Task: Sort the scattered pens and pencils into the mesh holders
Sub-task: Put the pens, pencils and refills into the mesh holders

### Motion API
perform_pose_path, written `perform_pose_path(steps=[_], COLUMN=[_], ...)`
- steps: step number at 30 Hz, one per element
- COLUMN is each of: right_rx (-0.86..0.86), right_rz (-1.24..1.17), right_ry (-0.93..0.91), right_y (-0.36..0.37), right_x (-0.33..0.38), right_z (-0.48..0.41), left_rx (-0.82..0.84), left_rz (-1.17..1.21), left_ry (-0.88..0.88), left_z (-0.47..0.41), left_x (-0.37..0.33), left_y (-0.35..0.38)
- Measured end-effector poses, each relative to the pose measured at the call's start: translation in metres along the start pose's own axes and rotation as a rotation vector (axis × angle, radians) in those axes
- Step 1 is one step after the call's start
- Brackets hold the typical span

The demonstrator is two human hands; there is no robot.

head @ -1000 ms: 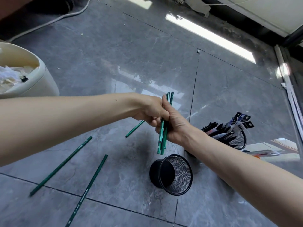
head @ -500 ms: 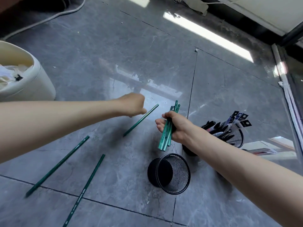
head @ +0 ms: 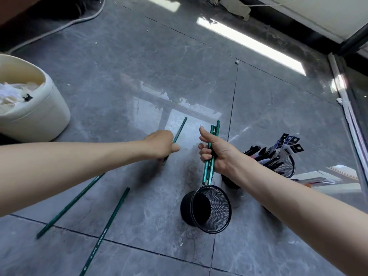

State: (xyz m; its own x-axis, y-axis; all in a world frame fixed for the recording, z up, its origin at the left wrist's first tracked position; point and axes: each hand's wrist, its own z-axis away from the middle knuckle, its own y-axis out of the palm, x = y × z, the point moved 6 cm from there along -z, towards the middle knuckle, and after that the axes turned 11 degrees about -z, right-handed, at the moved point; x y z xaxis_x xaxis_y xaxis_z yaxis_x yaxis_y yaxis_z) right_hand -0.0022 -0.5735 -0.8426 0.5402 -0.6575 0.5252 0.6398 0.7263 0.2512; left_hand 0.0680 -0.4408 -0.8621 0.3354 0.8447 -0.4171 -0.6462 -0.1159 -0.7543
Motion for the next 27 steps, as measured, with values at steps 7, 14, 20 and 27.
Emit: perform_pose_path(steps=[7,14,20,27], right_rx=[0.074,0.05,0.129,0.206], right_rz=[0.11,0.284,0.351,0.359], right_ry=[0.011,0.056,0.184,0.222], right_y=[0.029,0.043,0.06,0.069], right_x=[-0.011,-0.031,-0.048,-0.059], right_z=[0.021,0.036,0.058,0.071], left_rx=[0.227,0.173,0.135,0.176], left_rz=[0.57,0.652,-0.54,-0.448], left_ry=[0.121,0.003,-0.325,-0.368], left_z=[0.062,0.1,0.129,0.153], left_x=[-0.05,-0.002,0.103,0.154], left_y=[-0.013,-0.009,0.001,0.034])
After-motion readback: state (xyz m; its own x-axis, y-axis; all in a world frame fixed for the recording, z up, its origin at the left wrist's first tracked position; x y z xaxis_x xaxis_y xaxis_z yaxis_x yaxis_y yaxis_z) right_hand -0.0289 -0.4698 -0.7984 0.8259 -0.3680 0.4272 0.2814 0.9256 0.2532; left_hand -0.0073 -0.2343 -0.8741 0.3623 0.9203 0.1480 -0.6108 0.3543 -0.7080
